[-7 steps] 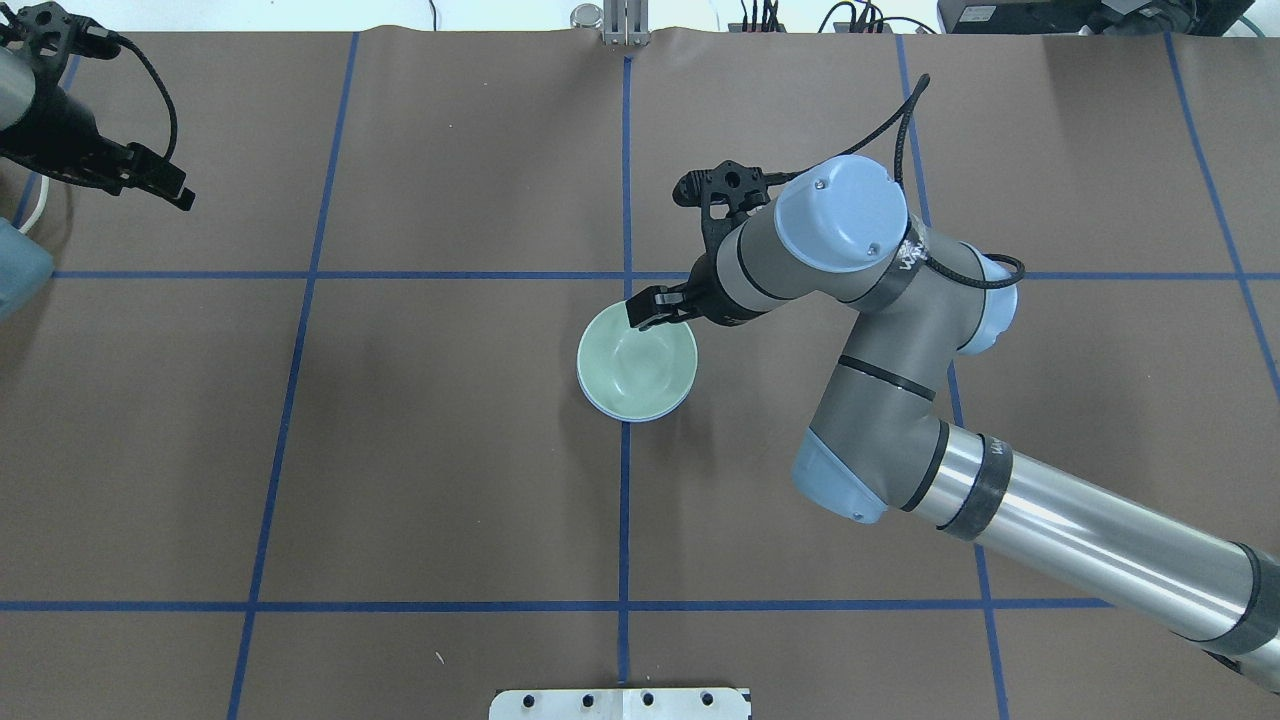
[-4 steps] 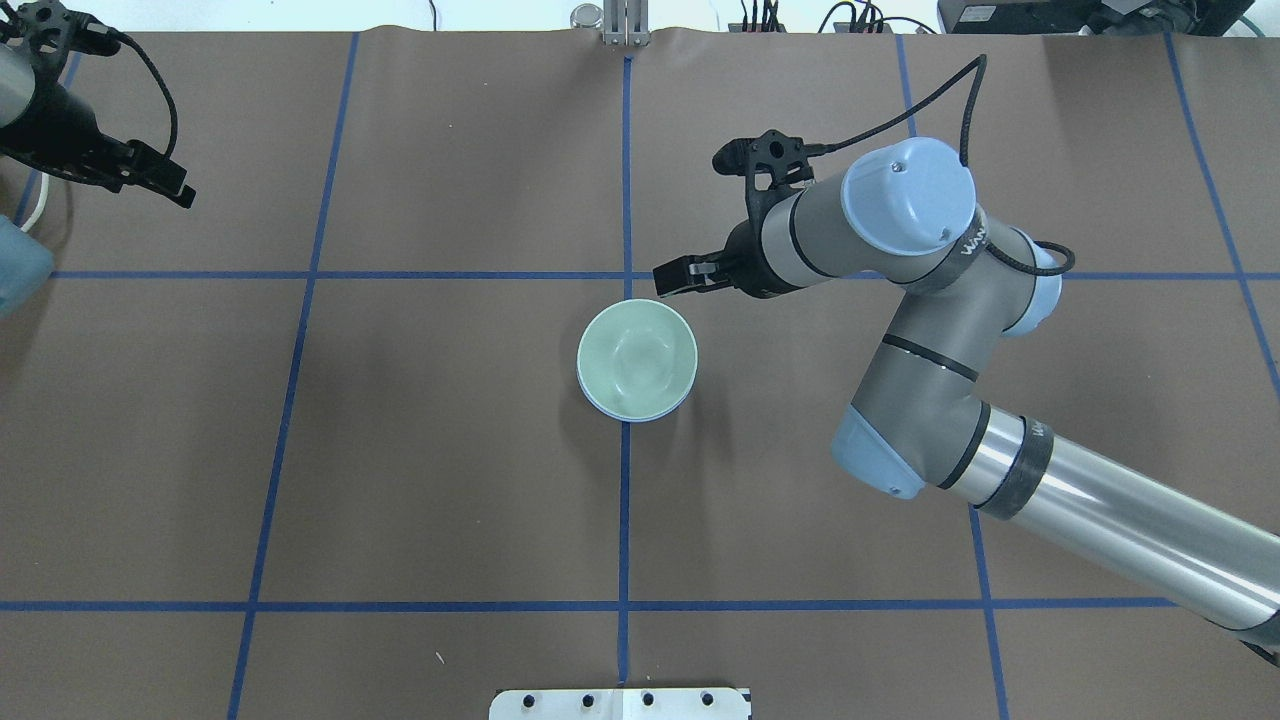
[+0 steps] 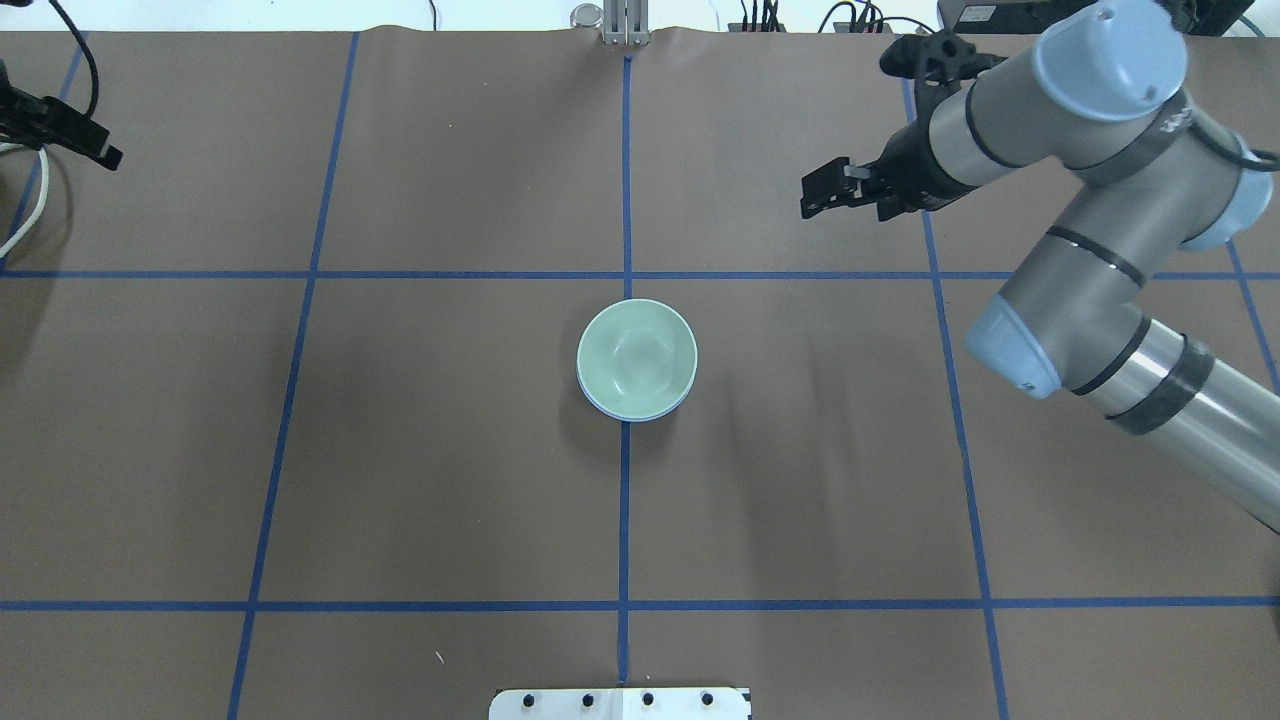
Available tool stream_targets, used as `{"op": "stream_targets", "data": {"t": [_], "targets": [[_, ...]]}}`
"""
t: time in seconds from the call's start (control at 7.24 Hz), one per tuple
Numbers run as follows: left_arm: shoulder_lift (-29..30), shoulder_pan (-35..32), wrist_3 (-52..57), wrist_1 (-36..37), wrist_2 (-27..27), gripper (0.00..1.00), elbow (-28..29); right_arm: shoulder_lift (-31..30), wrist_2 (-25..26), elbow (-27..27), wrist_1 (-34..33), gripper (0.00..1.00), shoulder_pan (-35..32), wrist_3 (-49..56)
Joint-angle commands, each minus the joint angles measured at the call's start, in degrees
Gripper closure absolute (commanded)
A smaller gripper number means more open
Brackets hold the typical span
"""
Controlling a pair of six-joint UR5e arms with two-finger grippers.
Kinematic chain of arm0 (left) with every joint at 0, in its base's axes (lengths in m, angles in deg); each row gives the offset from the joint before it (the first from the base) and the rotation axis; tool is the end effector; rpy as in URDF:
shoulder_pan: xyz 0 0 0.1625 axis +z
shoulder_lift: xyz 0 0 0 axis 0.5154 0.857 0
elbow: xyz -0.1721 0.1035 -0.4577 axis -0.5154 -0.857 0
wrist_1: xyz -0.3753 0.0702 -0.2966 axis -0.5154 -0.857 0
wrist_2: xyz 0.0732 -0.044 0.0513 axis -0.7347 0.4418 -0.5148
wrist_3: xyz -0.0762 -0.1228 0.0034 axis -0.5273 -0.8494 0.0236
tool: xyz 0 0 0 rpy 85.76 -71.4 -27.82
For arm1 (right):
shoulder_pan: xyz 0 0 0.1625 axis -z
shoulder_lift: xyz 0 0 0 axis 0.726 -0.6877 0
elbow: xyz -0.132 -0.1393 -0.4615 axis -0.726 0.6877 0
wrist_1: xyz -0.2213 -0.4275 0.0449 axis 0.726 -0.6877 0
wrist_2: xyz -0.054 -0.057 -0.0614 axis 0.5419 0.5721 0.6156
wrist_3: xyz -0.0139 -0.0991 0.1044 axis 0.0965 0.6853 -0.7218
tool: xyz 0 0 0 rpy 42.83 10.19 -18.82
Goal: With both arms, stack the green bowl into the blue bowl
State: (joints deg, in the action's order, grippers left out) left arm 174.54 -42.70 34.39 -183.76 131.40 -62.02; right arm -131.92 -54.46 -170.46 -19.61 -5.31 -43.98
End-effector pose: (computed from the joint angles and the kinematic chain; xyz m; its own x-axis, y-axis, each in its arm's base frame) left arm 0.1740 -0.7198 0.5455 0.6515 0.2886 -0.7016 -0.0768 0.9452 0.3174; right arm -0.4248 -0.6370 0.3448 0.5080 -0.1236 0.8524 -0.1551 0.9604 0.2316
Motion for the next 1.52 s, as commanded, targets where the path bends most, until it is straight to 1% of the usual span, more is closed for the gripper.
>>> {"op": "stream_targets", "data": {"t": [0.0, 0.14, 0.28, 0.41, 0.55, 0.69, 0.83, 0.97, 1.1, 1.24, 1.38], "targets": [[-0.4, -6.0, 9.0, 7.6, 3.2, 0.01, -0.3, -4.1, -0.9, -2.8, -2.3, 0.0, -5.6, 3.0], [-0.4, -7.6, 12.6, 10.6, 3.2, 0.0, -0.4, -6.4, -1.2, -5.8, -8.3, 0.0, -8.2, 4.5], [-0.5, -9.1, 19.0, 14.8, 3.2, 0.0, -0.4, -6.6, -1.5, -10.7, -21.6, 0.0, -11.2, 9.4], [-0.5, -11.2, 23.8, 19.8, 3.2, 0.0, -0.7, -6.6, -1.1, -15.7, -35.4, 0.0, -14.0, 17.2], [-1.6, -12.3, 26.0, 21.0, 2.6, 0.0, -1.1, -8.1, -0.6, -18.6, -44.7, 0.0, -16.8, 24.0], [-3.4, -16.2, 30.3, 21.0, 2.2, 0.0, -0.5, -12.2, -0.7, -19.9, -46.3, 0.0, -19.2, 29.1], [-5.6, -18.1, 35.1, 21.4, 2.3, 0.0, -0.4, -18.5, -1.0, -19.3, -44.3, 0.0, -20.7, 31.9], [-7.3, -18.6, 35.4, 21.1, 2.4, 0.0, -0.3, -20.1, -1.5, -17.8, -42.3, 0.0, -24.3, 32.8], [-9.1, -18.6, 35.5, 20.8, 2.5, 0.0, -0.3, -22.2, -1.5, -16.0, -42.2, 0.0, -24.7, 32.9], [-11.8, -18.7, 35.8, 19.3, 2.6, 0.0, -0.5, -23.3, -3.4, -15.8, -42.2, 0.0, -26.3, 33.6], [-12.0, -18.7, 35.9, 18.0, 2.5, 0.0, -0.3, -23.7, -6.7, -12.4, -42.2, 0.0, -30.1, 41.4]]}}
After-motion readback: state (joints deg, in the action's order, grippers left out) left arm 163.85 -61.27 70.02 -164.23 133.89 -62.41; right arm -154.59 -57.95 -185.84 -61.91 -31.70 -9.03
